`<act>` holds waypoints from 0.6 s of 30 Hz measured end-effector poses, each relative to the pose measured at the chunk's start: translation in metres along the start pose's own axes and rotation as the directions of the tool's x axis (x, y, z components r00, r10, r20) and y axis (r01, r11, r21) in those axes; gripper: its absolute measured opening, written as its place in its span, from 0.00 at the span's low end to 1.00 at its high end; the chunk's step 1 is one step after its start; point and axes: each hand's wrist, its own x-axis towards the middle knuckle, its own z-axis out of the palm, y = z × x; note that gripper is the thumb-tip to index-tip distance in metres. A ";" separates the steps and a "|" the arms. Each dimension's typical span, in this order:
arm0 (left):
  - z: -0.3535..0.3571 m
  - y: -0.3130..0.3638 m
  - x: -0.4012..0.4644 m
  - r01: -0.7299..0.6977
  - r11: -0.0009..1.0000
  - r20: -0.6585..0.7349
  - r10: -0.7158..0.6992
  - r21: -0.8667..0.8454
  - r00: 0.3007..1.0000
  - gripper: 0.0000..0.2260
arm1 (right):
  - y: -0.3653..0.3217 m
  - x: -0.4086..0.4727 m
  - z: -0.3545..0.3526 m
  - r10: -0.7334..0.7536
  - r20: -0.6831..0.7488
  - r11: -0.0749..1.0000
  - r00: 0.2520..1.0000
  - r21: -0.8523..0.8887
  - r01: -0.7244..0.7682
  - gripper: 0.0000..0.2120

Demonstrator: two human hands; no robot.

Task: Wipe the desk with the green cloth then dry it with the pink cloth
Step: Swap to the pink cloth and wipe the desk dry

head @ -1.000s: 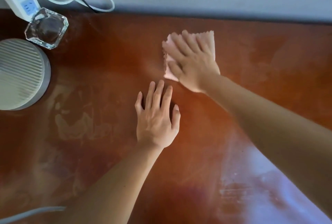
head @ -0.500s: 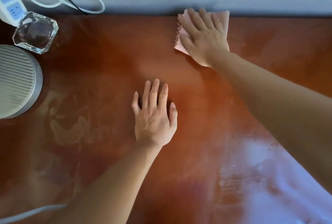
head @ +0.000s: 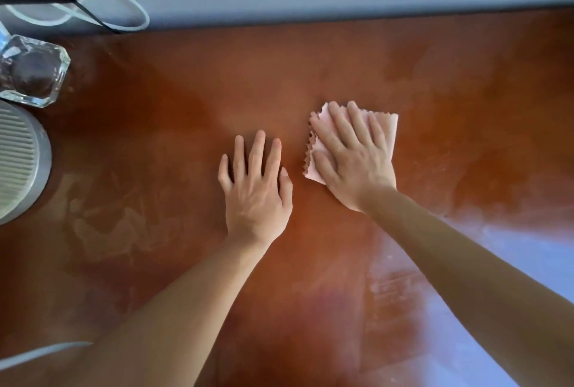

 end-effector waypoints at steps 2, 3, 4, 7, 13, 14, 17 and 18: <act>-0.001 0.002 0.002 -0.065 0.998 -0.032 0.065 -0.019 0.997 0.21 | 0.007 0.014 -0.005 0.007 -0.003 1.000 1.000 -0.025 -0.007 0.30; -0.002 0.006 0.003 -0.108 0.993 -0.049 0.106 -0.039 0.993 0.21 | 0.013 0.025 -0.008 0.017 -0.013 0.999 1.000 -0.031 -0.017 0.30; -0.002 0.014 0.004 -0.148 0.987 -0.060 0.144 -0.067 0.988 0.21 | 0.020 0.038 -0.012 0.039 -0.029 0.999 0.999 -0.020 -0.040 0.30; 0.002 0.047 0.003 -0.181 0.973 -0.023 0.179 -0.145 0.984 0.22 | 0.046 0.086 -0.028 0.127 -0.071 0.992 0.989 0.023 -0.125 0.28; 0.018 0.055 -0.001 -0.163 0.985 0.028 0.165 -0.048 0.986 0.23 | 0.048 0.080 -0.024 0.154 -0.090 0.987 0.984 0.063 -0.148 0.29; 0.018 0.056 -0.002 -0.165 0.985 0.030 0.166 -0.046 0.986 0.23 | 0.043 0.060 -0.017 0.148 -0.101 0.988 0.984 0.051 -0.143 0.29; 0.016 0.058 -0.002 -0.166 0.985 0.047 0.168 -0.051 0.985 0.24 | 0.028 -0.001 0.001 0.100 -0.092 0.995 0.991 0.010 -0.100 0.28; 0.016 0.057 -0.002 -0.167 0.985 0.054 0.169 -0.051 0.984 0.25 | 0.026 -0.013 0.004 0.088 -0.078 0.996 0.993 0.006 -0.088 0.28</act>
